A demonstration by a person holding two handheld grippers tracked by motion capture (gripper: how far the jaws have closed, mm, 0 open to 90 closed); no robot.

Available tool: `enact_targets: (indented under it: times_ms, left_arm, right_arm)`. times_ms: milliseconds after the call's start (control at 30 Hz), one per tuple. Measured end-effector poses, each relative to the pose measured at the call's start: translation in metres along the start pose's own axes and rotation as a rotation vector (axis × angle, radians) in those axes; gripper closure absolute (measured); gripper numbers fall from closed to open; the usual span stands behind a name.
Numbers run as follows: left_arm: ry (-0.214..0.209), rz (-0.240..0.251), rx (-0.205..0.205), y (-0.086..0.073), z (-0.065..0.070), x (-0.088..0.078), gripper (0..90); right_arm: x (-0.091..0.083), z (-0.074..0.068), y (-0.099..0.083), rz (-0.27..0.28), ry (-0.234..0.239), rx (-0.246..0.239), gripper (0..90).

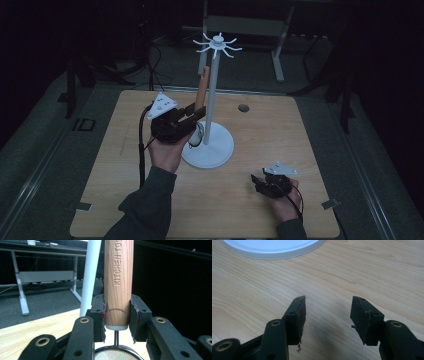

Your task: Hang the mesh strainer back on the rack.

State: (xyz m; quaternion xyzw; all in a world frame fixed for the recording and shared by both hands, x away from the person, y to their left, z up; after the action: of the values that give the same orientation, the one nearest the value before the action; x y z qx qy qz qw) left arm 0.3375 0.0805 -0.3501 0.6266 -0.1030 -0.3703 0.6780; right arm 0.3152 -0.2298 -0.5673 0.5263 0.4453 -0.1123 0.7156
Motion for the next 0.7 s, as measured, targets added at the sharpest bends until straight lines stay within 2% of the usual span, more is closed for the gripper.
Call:
enact_targets:
  times_ms: [333, 500, 700]
  left_arm:
    - [-0.011, 0.030, -0.031, 0.007, -0.003, -0.004, 69.2]
    - [-0.002, 0.052, -0.044, 0.011, -0.004, -0.006, 69.2]
    - [0.008, 0.056, -0.063, 0.016, -0.006, -0.005, 69.1]
  right_arm:
    - [0.000, 0.000, 0.000, -0.001, 0.000, -0.001, 46.0]
    - [0.000, -0.001, 0.000, -0.003, 0.001, -0.001, 46.0]
    - [0.001, 0.000, 0.000, -0.003, 0.001, -0.001, 46.0]
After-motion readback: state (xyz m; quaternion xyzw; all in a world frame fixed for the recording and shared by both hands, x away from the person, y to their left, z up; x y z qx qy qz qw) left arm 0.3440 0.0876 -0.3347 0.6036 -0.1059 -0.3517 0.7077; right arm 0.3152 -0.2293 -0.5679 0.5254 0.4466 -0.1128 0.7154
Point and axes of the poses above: each handheld gripper's, and its own axes: x roughly forward along the jaws, y roughly out of its top, z roughly to its right, the point moved 3 cm from there along x, roughly forward along the jaws, and after that the axes turned 8 degrees about -z, right-handed, at the moved point
